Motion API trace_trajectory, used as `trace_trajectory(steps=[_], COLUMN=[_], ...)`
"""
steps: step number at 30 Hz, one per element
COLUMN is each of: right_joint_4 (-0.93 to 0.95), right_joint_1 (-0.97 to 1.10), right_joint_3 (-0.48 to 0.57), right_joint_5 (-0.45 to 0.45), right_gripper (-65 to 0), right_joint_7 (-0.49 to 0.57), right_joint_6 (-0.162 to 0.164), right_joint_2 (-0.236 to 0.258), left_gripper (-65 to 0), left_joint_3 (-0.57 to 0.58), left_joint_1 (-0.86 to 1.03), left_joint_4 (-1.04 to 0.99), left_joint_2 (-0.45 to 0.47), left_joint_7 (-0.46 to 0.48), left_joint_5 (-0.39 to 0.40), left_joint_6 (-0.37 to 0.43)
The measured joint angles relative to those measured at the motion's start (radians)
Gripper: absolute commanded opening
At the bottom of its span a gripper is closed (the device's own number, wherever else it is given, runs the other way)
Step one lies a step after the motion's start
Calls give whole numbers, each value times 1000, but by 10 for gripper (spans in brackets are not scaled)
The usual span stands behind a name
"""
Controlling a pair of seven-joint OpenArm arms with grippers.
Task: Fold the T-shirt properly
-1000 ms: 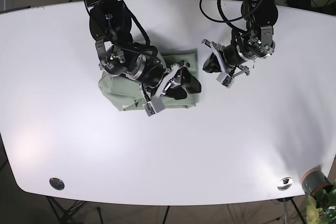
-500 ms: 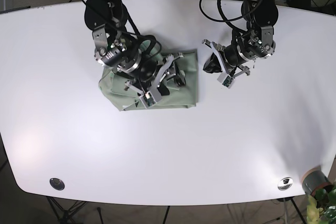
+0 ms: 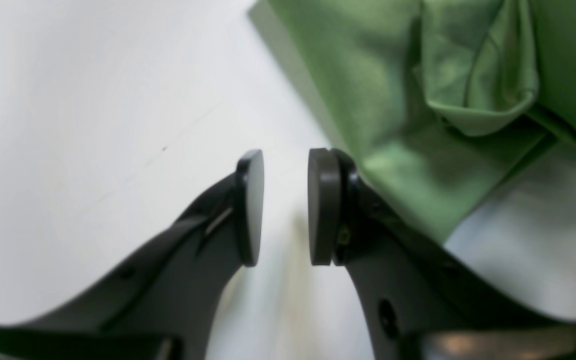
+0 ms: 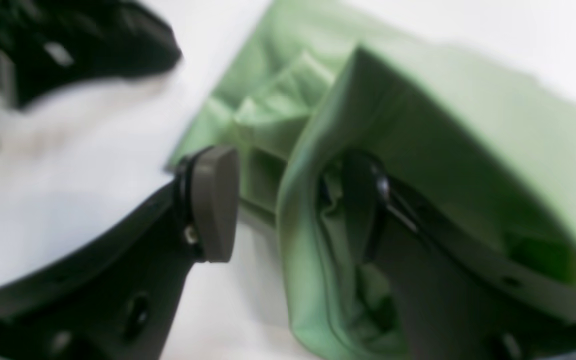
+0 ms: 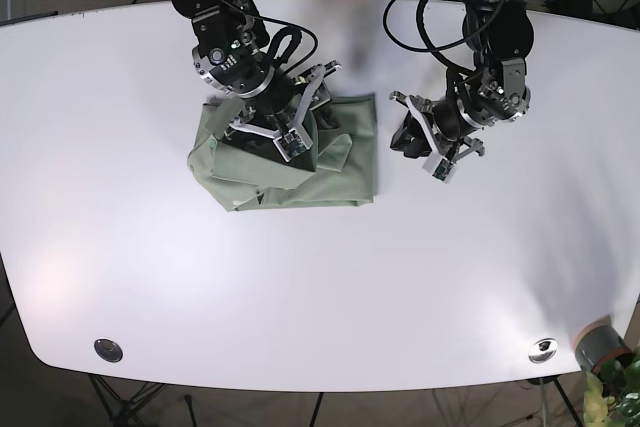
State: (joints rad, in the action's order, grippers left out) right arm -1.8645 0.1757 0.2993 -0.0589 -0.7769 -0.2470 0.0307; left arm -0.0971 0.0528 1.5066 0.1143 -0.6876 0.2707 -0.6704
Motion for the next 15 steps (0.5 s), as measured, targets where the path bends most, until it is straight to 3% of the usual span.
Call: trace_trajectory(steps=[3, 5, 10, 15], right_joint_4=[56, 96, 175, 182], right_joint_1=[-8, -14, -23, -43], right_joint_3=[0, 0, -5, -4], right_joint_5=[0, -1, 10, 10], right_gripper=[-342, -388, -634, -631], right_joint_7=[23, 53, 126, 127], right_joint_6=[0, 0, 3, 3], right_joint_2=[-1, -1, -3, -14], left_gripper=[-511, -511, -513, -513], left_joint_3=[35, 58, 92, 124], left_joint_1=[3, 6, 9, 5], left_joint_4=[0, 0, 0, -31], left_joint_2=[2, -6, -3, -3], left_joint_7=[-3, -3, 0, 5], left_joint_5=[0, 4, 2, 1], left_joint_6=[-4, -5, -6, -5])
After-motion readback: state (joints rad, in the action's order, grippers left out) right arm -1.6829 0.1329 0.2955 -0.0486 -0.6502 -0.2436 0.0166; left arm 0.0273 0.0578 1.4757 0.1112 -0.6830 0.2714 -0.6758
